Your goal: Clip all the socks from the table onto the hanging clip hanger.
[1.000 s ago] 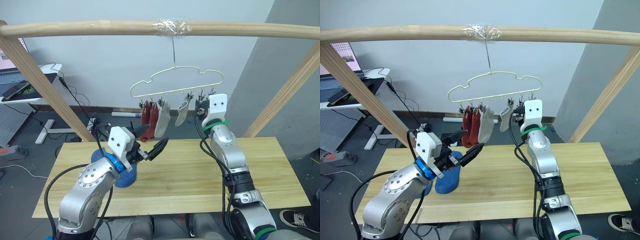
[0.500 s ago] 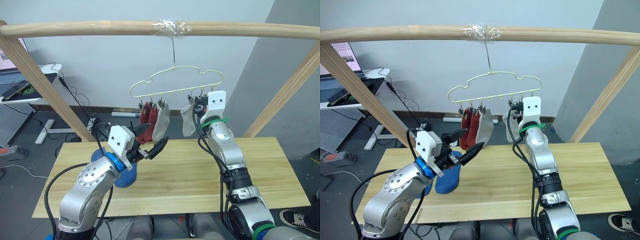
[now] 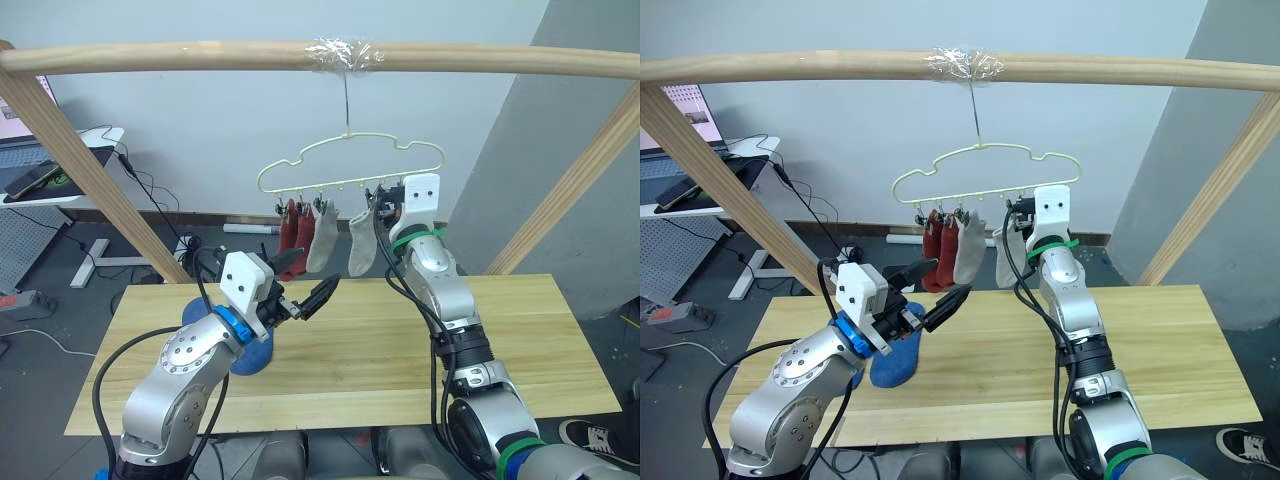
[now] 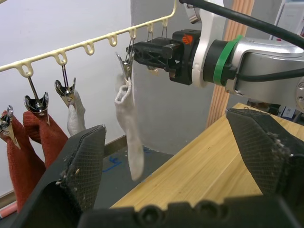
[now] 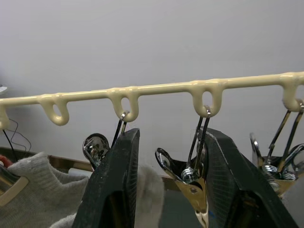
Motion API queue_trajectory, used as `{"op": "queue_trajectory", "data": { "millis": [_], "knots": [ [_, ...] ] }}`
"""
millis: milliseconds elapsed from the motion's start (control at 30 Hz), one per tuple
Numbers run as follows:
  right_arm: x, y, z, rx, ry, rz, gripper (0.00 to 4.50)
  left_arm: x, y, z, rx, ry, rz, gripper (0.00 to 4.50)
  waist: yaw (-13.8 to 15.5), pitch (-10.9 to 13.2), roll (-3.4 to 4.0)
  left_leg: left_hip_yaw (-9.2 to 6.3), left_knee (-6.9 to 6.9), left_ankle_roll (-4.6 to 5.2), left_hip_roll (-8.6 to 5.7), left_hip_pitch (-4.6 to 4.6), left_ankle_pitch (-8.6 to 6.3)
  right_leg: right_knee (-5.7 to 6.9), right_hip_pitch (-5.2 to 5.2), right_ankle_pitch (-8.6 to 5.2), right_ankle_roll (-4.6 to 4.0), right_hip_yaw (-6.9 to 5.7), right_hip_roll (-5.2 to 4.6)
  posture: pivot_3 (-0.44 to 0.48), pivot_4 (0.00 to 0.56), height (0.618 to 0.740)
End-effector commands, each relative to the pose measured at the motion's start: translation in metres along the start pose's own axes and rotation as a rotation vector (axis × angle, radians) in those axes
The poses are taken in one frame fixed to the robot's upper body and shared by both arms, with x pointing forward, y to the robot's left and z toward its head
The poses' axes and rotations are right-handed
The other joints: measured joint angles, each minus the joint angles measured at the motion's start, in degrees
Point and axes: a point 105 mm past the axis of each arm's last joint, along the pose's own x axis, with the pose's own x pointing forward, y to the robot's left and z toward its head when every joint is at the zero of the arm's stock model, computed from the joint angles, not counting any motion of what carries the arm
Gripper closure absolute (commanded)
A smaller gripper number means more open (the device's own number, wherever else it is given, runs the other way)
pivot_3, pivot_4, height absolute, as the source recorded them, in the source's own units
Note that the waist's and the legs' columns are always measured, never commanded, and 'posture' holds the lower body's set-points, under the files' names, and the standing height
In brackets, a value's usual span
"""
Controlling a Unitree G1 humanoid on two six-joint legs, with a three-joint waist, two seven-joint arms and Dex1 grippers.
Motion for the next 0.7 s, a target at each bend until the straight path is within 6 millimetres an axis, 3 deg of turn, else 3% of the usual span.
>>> {"op": "queue_trajectory", "data": {
  "millis": [33,500,600,700],
  "knots": [
    [0.0031,0.0014,0.017,0.013,-0.061,0.007,2.56,0.0007,-0.0037,0.006,0.009,-0.025,-0.009,0.0,0.0,0.0,0.0,0.0,0.0,0.0,0.0,0.0,0.0,0.0,0.0,0.0,0.0,0.0,0.0,0.054,0.132,0.74],
    [0.0028,-0.0008,0.0162,0.013,-0.062,0.002,2.56,0.0028,-0.0057,0.0067,0.008,-0.032,-0.02,0.0,0.0,0.0,0.0,0.0,0.0,0.0,0.0,0.0,0.0,0.0,0.0,0.0,0.0,0.0,0.0,0.047,0.13,0.74],
    [0.0026,-0.0006,0.0162,0.02,-0.063,0.005,3.1,0.0031,-0.0073,0.0081,0.006,-0.04,-0.027,0.0,0.0,0.0,0.0,0.0,0.0,0.0,0.0,0.0,0.0,0.0,0.0,0.0,0.0,0.0,0.0,0.047,0.129,0.74],
    [0.0024,-0.001,0.0156,0.023,-0.061,0.005,3.99,0.0037,-0.0077,0.0123,0.006,-0.065,-0.029,0.0,0.0,0.0,0.0,0.0,0.0,0.0,0.0,0.0,0.0,0.0,0.0,-0.01,0.0,0.0,0.0,0.047,0.129,0.74]
  ]
}}
